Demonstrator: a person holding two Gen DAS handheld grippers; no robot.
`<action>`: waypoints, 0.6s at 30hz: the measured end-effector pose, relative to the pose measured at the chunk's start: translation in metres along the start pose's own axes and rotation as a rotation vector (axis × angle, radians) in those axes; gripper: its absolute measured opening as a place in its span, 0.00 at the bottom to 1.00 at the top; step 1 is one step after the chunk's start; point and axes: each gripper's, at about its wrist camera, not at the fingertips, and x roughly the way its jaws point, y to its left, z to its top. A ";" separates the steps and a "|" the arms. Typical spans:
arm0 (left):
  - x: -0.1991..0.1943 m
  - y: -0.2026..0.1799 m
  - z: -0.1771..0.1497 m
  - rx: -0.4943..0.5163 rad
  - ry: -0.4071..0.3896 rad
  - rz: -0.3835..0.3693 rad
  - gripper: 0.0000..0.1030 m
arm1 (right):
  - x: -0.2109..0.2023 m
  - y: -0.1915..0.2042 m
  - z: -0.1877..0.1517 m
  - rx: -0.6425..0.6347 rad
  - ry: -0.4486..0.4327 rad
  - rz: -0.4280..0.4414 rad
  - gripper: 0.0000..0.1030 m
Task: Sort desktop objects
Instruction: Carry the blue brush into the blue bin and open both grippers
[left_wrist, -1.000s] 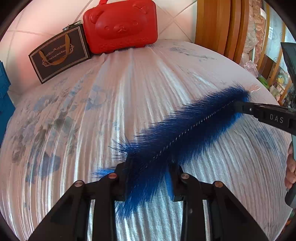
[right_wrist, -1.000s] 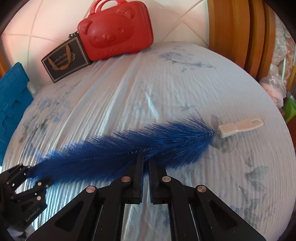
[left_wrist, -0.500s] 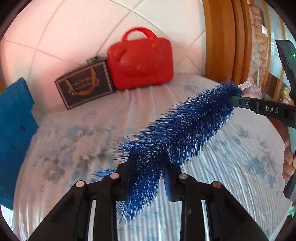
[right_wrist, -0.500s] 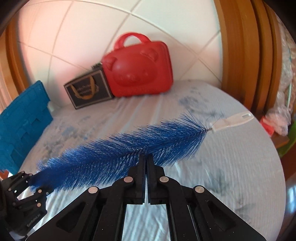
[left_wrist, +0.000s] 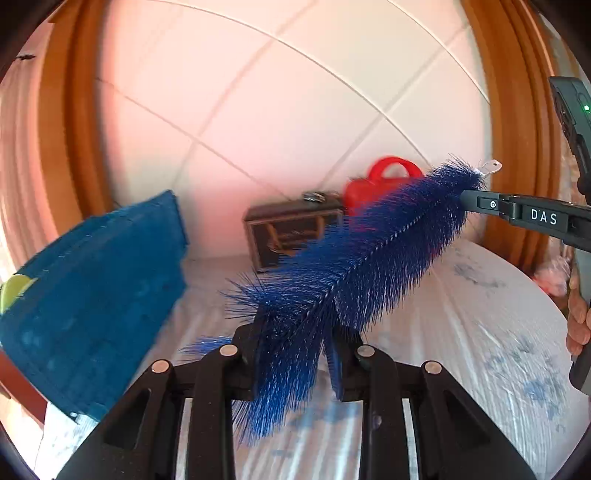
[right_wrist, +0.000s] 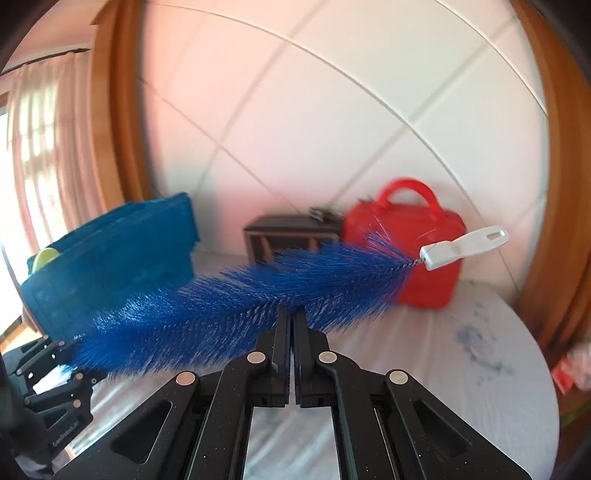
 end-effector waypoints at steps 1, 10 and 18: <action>-0.005 0.015 0.003 -0.007 -0.012 0.020 0.25 | 0.002 0.017 0.009 -0.018 -0.010 0.018 0.01; -0.051 0.171 0.016 -0.032 -0.086 0.155 0.25 | 0.037 0.181 0.067 -0.103 -0.092 0.144 0.01; -0.070 0.321 0.025 -0.051 -0.081 0.240 0.26 | 0.087 0.335 0.119 -0.127 -0.130 0.235 0.01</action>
